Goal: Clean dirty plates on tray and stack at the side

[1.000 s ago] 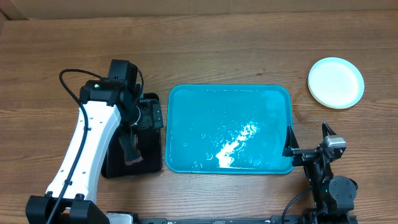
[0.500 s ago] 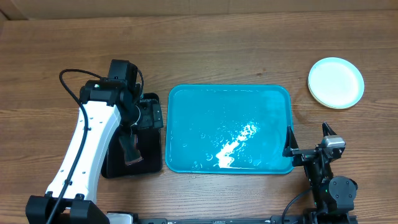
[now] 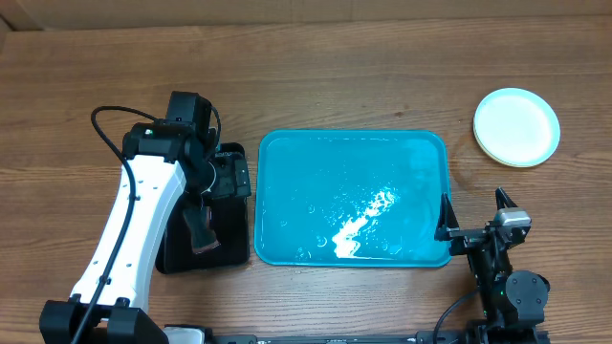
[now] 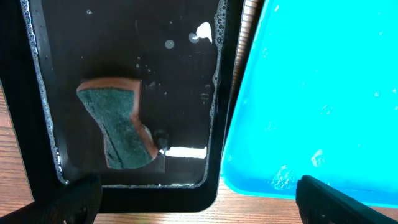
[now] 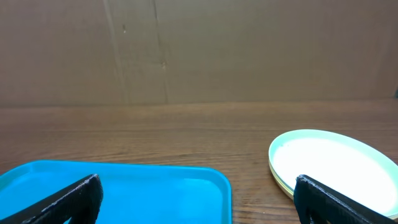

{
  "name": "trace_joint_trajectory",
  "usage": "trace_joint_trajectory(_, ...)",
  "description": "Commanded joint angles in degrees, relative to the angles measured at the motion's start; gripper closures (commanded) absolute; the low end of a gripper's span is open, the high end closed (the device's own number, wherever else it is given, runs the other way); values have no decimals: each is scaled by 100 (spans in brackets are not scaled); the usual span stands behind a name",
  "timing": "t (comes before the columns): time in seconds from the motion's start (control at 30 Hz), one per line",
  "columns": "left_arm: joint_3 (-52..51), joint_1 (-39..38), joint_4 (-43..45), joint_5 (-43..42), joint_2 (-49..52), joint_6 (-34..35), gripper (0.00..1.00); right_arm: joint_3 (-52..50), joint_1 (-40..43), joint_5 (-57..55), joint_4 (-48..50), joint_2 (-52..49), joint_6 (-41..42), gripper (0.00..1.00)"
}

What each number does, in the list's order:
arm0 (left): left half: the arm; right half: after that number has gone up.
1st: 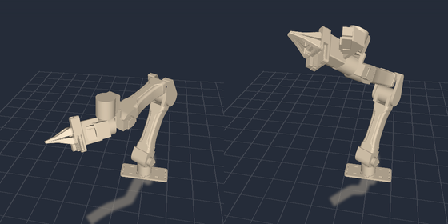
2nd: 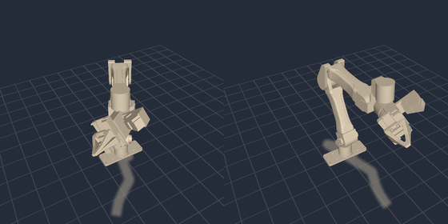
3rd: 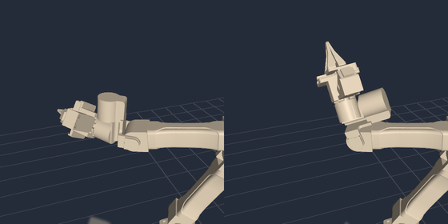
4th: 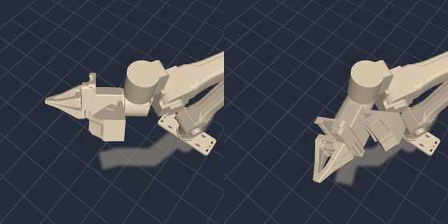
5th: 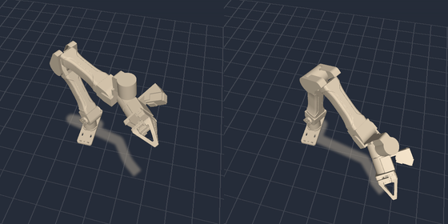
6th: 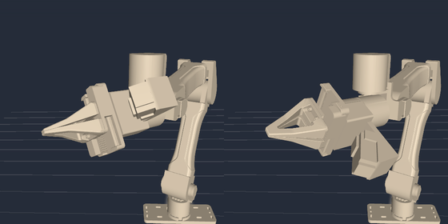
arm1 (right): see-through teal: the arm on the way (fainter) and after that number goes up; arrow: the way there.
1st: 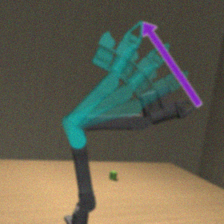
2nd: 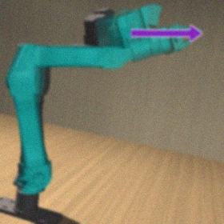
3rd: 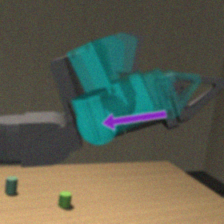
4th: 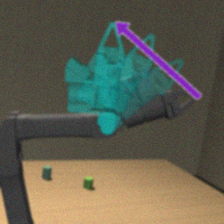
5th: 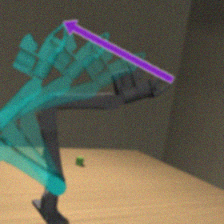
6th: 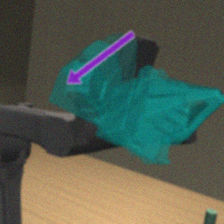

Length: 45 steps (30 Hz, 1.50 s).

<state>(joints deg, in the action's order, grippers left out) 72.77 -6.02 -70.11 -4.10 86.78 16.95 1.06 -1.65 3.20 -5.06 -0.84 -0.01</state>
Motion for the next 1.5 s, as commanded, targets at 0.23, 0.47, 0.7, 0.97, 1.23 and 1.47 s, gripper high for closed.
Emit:
trace_joint_trajectory(0.23,33,-39,7,7,11,-26,0,-61,-22,28,44,68,-4,0)
trace_joint_trajectory(0.47,33,-37,9,7,11,-26,0,-61,-22,28,44,68,-4,0)
trace_joint_trajectory(0.7,33,-37,7,603,11,-26,0,-61,-22,28,44,68,-4,0)
trace_joint_trajectory(0.97,33,-37,98,728,-109,-26,0,-61,-22,28,44,68,-4,0)
trace_joint_trajectory(1.23,31,-133,2260,723,-831,-35,0,-61,-22,28,44,68,-4,0)
trace_joint_trajectory(1.47,-11,-334,3753,706,-1604,-575,0,-61,-22,28,44,68,-4,1)
